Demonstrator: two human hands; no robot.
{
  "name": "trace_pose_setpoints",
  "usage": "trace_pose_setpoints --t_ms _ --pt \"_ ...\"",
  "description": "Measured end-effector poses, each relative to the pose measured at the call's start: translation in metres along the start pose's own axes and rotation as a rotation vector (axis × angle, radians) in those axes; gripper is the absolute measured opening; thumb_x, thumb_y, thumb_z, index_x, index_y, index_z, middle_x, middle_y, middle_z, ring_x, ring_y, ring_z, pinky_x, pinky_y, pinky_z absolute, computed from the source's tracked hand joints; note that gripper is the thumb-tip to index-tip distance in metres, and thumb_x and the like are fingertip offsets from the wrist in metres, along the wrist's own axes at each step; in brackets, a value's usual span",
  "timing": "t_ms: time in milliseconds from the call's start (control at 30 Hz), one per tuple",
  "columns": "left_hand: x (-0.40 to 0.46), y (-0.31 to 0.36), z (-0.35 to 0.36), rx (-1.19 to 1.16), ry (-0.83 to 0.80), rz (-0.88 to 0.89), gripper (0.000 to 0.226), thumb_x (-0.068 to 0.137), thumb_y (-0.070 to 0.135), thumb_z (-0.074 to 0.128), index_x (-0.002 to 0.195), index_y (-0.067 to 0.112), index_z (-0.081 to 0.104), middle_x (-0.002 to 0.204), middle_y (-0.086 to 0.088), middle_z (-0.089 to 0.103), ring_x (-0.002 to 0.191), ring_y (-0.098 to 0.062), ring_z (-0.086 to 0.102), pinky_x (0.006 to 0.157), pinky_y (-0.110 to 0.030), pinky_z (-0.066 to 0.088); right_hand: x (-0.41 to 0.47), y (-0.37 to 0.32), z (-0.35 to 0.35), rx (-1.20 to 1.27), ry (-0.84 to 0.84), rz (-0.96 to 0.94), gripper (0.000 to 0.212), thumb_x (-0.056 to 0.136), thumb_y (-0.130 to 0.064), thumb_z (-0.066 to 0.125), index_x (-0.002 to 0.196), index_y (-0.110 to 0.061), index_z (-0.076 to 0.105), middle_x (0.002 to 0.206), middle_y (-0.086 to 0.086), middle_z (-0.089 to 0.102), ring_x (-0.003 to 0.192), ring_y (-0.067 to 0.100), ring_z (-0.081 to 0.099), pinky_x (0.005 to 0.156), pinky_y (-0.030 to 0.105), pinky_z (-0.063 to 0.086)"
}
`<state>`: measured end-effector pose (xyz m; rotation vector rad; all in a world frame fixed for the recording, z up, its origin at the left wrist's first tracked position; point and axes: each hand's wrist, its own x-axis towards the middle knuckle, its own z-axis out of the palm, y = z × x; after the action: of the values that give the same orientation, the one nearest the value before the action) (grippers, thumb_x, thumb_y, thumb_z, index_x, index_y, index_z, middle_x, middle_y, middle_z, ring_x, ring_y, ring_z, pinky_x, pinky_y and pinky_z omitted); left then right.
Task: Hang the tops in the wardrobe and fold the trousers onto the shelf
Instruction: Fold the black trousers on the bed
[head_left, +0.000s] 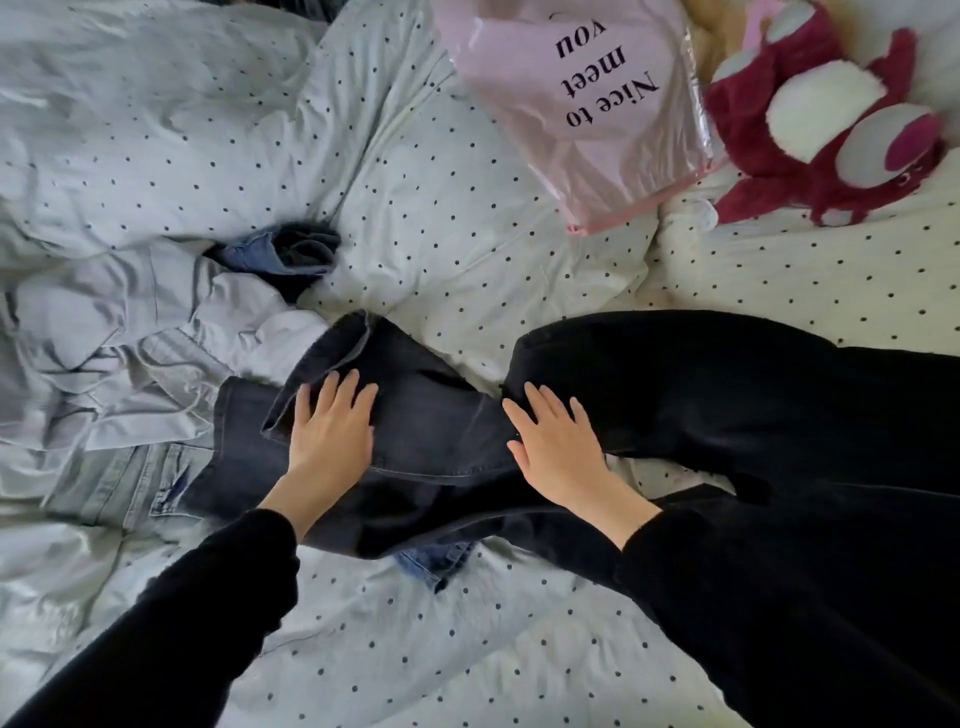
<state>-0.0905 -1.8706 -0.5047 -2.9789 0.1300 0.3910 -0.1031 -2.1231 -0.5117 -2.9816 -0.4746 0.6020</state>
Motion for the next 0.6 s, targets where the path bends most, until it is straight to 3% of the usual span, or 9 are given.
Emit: trace_pose_setpoints --t_ms 67,167,267,333,400,467,533,600 --pt "0.006 -0.022 0.003 0.014 -0.047 -0.048 0.061 0.097 0.029 0.044 0.149 0.017 0.014 0.158 -0.007 0.007 0.146 -0.025 0.002 0.115 -0.047 0.007 0.006 -0.016 0.007 -0.030 0.033 0.013 0.056 0.099 -0.034 0.041 0.149 -0.016 0.023 0.157 0.014 0.015 0.145 0.030 0.013 0.114 0.052 0.013" --pt "0.020 -0.061 0.016 -0.103 -0.102 -0.091 0.070 0.097 0.031 0.047 0.150 0.014 0.005 0.158 -0.010 -0.002 0.145 -0.028 -0.002 0.115 -0.051 0.010 0.018 -0.052 0.021 -0.085 0.100 0.054 0.056 0.076 -0.037 0.073 0.125 -0.014 0.061 0.134 0.018 0.054 0.127 0.034 0.049 0.099 0.063 0.033" --pt "0.036 -0.093 0.031 -0.490 -0.148 -0.211 0.082 0.093 0.035 0.054 0.150 0.011 -0.001 0.157 -0.015 0.000 0.144 -0.033 0.003 0.114 -0.053 0.016 0.034 -0.085 0.036 -0.118 0.137 0.102 0.056 0.068 -0.040 0.078 0.116 -0.013 0.068 0.124 0.017 0.061 0.118 0.033 0.057 0.094 0.068 0.034" --pt "0.048 -0.107 0.038 -0.692 -0.154 -0.221 0.088 0.090 0.040 0.059 0.150 0.011 0.001 0.154 -0.016 0.015 0.141 -0.035 0.018 0.111 -0.050 0.024 0.047 -0.105 0.045 -0.110 0.118 0.123 0.057 0.068 -0.042 0.079 0.116 -0.014 0.068 0.124 0.016 0.062 0.117 0.033 0.057 0.093 0.068 0.036" --pt "0.063 -0.119 0.044 -0.904 -0.168 -0.212 0.083 0.087 0.041 0.062 0.149 0.013 0.014 0.145 -0.012 0.035 0.132 -0.031 0.036 0.104 -0.042 0.036 0.059 -0.125 0.056 -0.084 0.067 0.166 0.058 0.068 -0.043 0.078 0.118 -0.015 0.067 0.125 0.016 0.061 0.116 0.033 0.058 0.089 0.067 0.039" --pt "0.075 -0.116 0.038 -1.068 -0.182 -0.266 0.067 0.085 0.041 0.065 0.139 0.014 0.035 0.123 -0.007 0.052 0.115 -0.027 0.051 0.089 -0.034 0.043 0.060 -0.139 0.058 -0.037 0.000 0.188 0.061 0.077 -0.044 0.071 0.129 -0.016 0.057 0.137 0.016 0.052 0.125 0.034 0.050 0.094 0.068 0.034" --pt "0.086 -0.115 0.034 -1.086 -0.177 -0.225 0.040 0.086 0.039 0.065 0.114 0.014 0.054 0.092 -0.001 0.059 0.094 -0.025 0.059 0.075 -0.032 0.046 0.060 -0.150 0.063 -0.022 -0.040 0.195 0.062 0.093 -0.043 0.050 0.147 -0.020 0.031 0.155 0.013 0.023 0.142 0.032 0.024 0.106 0.067 0.016" --pt "0.088 -0.112 0.028 -1.042 -0.105 -0.149 0.019 0.092 0.032 0.058 0.088 0.013 0.056 0.071 0.002 0.053 0.078 -0.024 0.055 0.059 -0.027 0.040 0.058 -0.155 0.058 -0.009 -0.065 0.205 0.061 0.099 -0.044 0.033 0.151 -0.024 0.009 0.159 0.009 0.002 0.146 0.028 0.004 0.110 0.063 0.005"
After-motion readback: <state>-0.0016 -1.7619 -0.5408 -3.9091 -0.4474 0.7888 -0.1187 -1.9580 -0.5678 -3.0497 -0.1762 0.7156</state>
